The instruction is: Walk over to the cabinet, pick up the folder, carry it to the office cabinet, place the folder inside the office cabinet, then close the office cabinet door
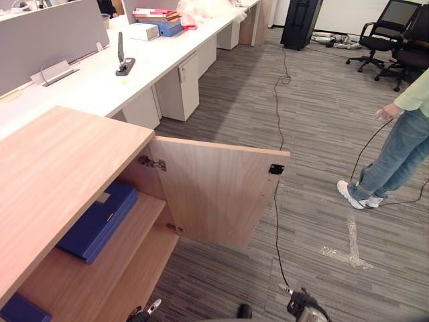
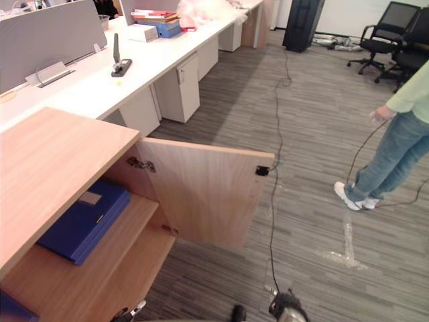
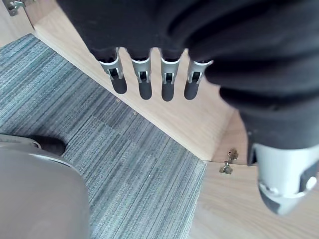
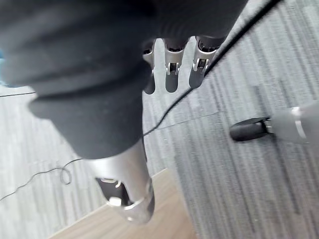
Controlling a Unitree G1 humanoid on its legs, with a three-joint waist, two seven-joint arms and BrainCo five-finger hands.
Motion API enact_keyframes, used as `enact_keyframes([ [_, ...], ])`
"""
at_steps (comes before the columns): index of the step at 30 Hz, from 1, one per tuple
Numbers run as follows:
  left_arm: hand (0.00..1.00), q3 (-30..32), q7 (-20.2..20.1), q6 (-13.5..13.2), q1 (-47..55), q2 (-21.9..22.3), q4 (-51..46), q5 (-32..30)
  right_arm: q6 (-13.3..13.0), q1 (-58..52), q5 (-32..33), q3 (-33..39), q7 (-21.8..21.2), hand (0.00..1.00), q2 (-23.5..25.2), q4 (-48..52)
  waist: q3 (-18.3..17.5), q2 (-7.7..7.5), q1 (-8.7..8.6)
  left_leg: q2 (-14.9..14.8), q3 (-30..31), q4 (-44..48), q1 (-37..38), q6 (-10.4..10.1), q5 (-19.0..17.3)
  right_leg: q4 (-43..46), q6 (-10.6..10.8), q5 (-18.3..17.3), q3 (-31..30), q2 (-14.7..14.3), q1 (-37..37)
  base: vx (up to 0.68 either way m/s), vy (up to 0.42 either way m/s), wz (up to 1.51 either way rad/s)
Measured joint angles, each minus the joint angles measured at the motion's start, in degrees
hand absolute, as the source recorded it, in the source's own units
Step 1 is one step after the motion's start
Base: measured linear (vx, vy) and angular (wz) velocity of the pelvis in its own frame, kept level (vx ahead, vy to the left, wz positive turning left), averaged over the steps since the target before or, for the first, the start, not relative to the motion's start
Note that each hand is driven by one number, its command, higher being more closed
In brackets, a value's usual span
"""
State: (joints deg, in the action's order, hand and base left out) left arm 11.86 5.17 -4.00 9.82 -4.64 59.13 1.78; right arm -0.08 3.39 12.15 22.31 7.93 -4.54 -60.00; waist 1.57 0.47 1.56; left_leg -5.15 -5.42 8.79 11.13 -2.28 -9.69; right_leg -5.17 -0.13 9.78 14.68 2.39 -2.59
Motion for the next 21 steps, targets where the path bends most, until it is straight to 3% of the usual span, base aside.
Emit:
enact_keyframes([
  [5, 0.00, -0.22, 0.02, 0.02, 0.13, -0.52, -0.01, 0.07, -1.00, 6.78, -0.08, -2.42, 0.86, 0.00, -3.55, 5.95, 0.46, 0.11, -0.04, 0.15, 0.04, -1.00, 0.04, -0.86, -2.84, -0.06, 0.65, 1.42, -1.19, -0.16, -1.57, -0.08, 0.119, -0.10],
  [7, 0.00, -0.20, 0.02, 0.07, 0.68, -1.06, 0.01, 0.30, -1.69, 11.31, 0.09, -3.88, 1.74, 0.00, -4.96, 6.00, 1.21, -0.34, 0.12, 0.75, 0.08, -1.78, 0.03, -0.82, -3.08, -0.07, 0.63, 1.91, -1.95, 0.15, -2.23, -0.08, 0.126, -0.07],
  [11, 0.00, 0.03, -0.05, 0.21, 1.81, -1.31, 0.06, 0.51, -1.80, 18.29, 0.19, -5.90, 1.80, 0.00, -7.29, 5.54, 2.10, 0.27, 0.78, 1.07, 0.27, -1.69, -0.03, -0.82, -3.08, -0.07, 0.55, 2.00, -2.22, 0.44, -2.33, -0.04, 0.074, -0.01],
  [14, 0.00, 0.23, -0.49, 0.35, 2.32, -1.18, 0.92, 0.77, -1.86, 26.91, 0.24, -8.39, 1.64, 0.00, -10.17, 0.67, 3.05, 1.33, 1.29, 0.96, 1.25, -1.40, -0.29, -0.85, -3.04, -0.06, 0.52, 2.00, -2.02, 0.50, -2.32, -0.01, 0.046, 0.04],
  [21, 0.00, 0.21, -1.26, 0.50, 2.82, -0.46, 0.98, 2.16, -1.78, 36.88, 2.59, -11.20, -0.03, 0.00, -13.35, -6.05, 3.30, 1.75, 2.60, 1.30, 3.55, -0.34, -1.28, -1.39, -2.52, 0.28, 0.66, 2.18, -0.42, 1.18, -1.72, 0.01, 0.048, 0.13],
])
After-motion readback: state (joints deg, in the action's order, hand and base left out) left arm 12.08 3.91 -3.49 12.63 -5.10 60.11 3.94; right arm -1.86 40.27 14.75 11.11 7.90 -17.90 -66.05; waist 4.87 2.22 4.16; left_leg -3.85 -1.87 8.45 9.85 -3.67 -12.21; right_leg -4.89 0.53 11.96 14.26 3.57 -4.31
